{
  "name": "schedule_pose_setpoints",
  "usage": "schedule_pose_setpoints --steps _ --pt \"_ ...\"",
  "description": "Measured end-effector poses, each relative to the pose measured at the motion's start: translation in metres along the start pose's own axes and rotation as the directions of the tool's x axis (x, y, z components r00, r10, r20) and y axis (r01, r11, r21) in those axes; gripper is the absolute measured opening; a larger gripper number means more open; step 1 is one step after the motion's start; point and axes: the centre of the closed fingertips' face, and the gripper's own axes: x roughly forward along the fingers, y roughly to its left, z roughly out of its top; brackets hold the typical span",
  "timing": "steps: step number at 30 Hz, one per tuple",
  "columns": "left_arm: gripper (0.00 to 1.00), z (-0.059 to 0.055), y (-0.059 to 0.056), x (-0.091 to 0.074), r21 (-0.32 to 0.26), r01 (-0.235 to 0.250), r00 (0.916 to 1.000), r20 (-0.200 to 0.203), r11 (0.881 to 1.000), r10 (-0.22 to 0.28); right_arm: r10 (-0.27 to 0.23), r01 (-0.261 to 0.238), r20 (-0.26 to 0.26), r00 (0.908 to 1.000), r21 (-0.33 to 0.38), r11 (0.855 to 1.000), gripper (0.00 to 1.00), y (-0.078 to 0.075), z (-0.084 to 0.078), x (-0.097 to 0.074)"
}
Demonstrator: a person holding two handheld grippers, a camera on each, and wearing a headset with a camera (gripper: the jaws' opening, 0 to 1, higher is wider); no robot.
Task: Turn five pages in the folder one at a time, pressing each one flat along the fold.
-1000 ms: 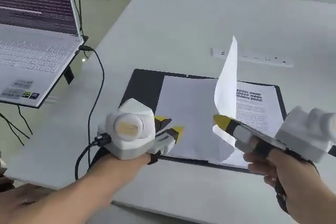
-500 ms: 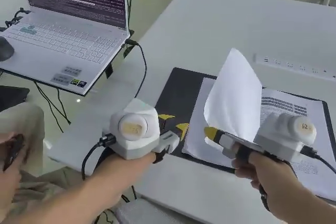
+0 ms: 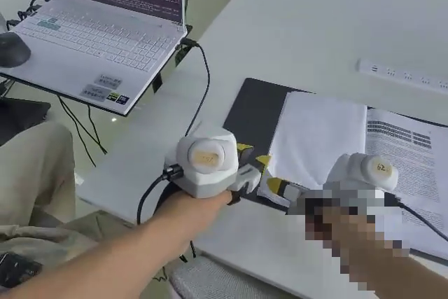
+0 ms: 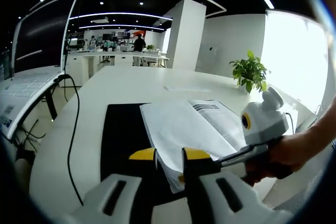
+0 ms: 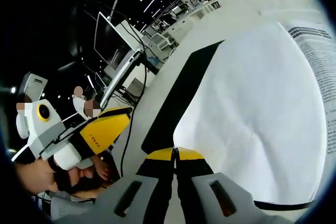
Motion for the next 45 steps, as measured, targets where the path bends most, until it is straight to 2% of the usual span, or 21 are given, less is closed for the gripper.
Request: schedule_pose_setpoints --steps 2,4,6,8,10,12,15,18,20,21,23,24,27,29,30,34,36,38,42,44,45 --pt "0.17 0.000 -0.001 0.008 -0.001 0.001 1.0000 -0.004 1.000 -0.001 0.018 -0.018 0.014 0.9997 0.001 1.000 0.04 0.003 0.000 -0.002" --pt "0.17 -0.001 -0.001 0.016 -0.006 0.002 0.9999 -0.012 1.000 -0.003 0.083 -0.084 0.018 0.9964 0.040 0.996 0.11 0.015 -0.002 -0.007" --pt "0.16 -0.003 -0.001 0.024 -0.013 0.001 0.9998 -0.018 1.000 -0.001 0.112 -0.112 0.008 0.9937 0.011 0.994 0.14 0.020 -0.006 -0.014" --pt "0.15 -0.008 -0.002 0.031 -0.006 0.005 0.9994 -0.035 1.000 -0.005 0.104 -0.104 0.001 0.9946 -0.011 0.994 0.12 0.019 -0.008 -0.023" --pt "0.13 -0.022 -0.005 0.037 0.021 0.013 0.9961 -0.087 1.000 -0.011 0.105 -0.104 0.002 0.9945 -0.018 0.994 0.06 0.015 -0.010 -0.038" --pt "0.12 -0.034 -0.010 0.044 0.051 0.031 0.9936 -0.110 0.998 -0.026 0.066 -0.065 0.031 0.9973 -0.038 0.997 0.03 -0.002 -0.003 -0.053" --pt "0.11 -0.051 -0.017 0.048 0.112 0.065 0.9848 -0.168 0.992 -0.046 0.022 -0.022 0.087 0.9960 -0.001 1.000 0.00 -0.027 0.014 -0.072" --pt "0.11 -0.059 -0.020 0.049 0.121 0.071 0.9820 -0.183 0.990 -0.048 -0.022 0.013 0.154 0.9878 0.059 0.998 0.00 -0.052 0.039 -0.086" --pt "0.10 -0.065 -0.020 0.050 0.131 0.069 0.9801 -0.194 0.989 -0.043 -0.039 0.025 0.189 0.9812 0.078 0.997 0.00 -0.060 0.055 -0.092" --pt "0.09 -0.070 -0.019 0.049 0.150 0.071 0.9760 -0.215 0.986 -0.038 -0.043 0.026 0.199 0.9791 0.085 0.996 0.00 -0.064 0.061 -0.094" --pt "0.08 -0.078 -0.017 0.049 0.185 0.072 0.9714 -0.236 0.980 -0.027 -0.056 0.034 0.220 0.9739 0.103 0.994 0.00 -0.069 0.075 -0.096" --pt "0.07 -0.075 -0.017 0.049 0.190 0.069 0.9750 -0.221 0.979 -0.026 -0.058 0.034 0.228 0.9720 0.106 0.994 0.00 -0.070 0.081 -0.096" --pt "0.03 -0.075 -0.013 0.049 0.217 0.052 0.9752 -0.221 0.975 -0.003 -0.080 0.046 0.260 0.9622 0.132 0.990 0.00 -0.079 0.105 -0.094" --pt "0.00 -0.074 -0.010 0.048 0.294 0.050 0.9746 -0.223 0.954 0.018 -0.086 0.045 0.278 0.9567 0.153 0.987 0.00 -0.084 0.116 -0.091" --pt "0.00 -0.075 -0.011 0.048 0.303 0.048 0.9743 -0.224 0.952 0.022 -0.096 0.050 0.285 0.9538 0.164 0.985 0.00 -0.086 0.121 -0.090" --pt "0.00 -0.076 -0.010 0.047 0.297 0.042 0.9777 -0.209 0.954 0.022 -0.124 0.056 0.316 0.9408 0.216 0.975 0.00 -0.105 0.146 -0.080" --pt "0.00 -0.076 -0.010 0.046 0.295 0.038 0.9803 -0.196 0.955 0.022 -0.137 0.046 0.352 0.9258 0.255 0.966 0.00 -0.115 0.159 -0.076" --pt "0.00 -0.075 -0.010 0.047 0.301 0.036 0.9817 -0.189 0.953 0.023 -0.157 0.047 0.360 0.9196 0.296 0.954 0.00 -0.129 0.167 -0.071" --pt "0.00 -0.075 -0.010 0.047 0.301 0.038 0.9829 -0.183 0.953 0.019 -0.199 0.046 0.388 0.9000 0.369 0.928 0.00 -0.153 0.184 -0.062" --pt "0.00 -0.075 -0.010 0.047 0.298 0.038 0.9841 -0.177 0.954 0.016 -0.207 0.031 0.403 0.8916 0.402 0.915 0.00 -0.159 0.192 -0.059" --pt "0.00 -0.075 -0.010 0.047 0.294 0.037 0.9845 -0.175 0.955 0.016 -0.204 0.024 0.410 0.8890 0.404 0.914 0.00 -0.162 0.196 -0.056"
